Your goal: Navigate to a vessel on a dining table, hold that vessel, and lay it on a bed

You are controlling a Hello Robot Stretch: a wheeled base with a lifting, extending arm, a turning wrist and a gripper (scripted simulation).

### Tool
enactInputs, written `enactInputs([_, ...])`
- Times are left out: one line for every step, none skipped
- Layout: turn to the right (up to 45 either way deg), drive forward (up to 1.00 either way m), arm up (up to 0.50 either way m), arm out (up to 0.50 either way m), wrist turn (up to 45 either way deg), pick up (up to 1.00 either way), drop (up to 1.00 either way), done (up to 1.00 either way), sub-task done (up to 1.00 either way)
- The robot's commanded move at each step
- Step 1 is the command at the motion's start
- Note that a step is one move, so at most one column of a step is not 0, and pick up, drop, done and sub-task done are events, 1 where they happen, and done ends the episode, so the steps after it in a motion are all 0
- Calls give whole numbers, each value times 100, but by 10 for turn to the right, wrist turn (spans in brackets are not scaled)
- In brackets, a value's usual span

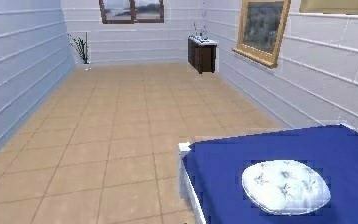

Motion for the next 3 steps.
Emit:
enactInputs([-450,0,0,0,0,0,0,0,0])
enactInputs([-270,0,0,0,0,0,0,0,0])
enactInputs([-30,0,0,0,0,0,0,0,0])
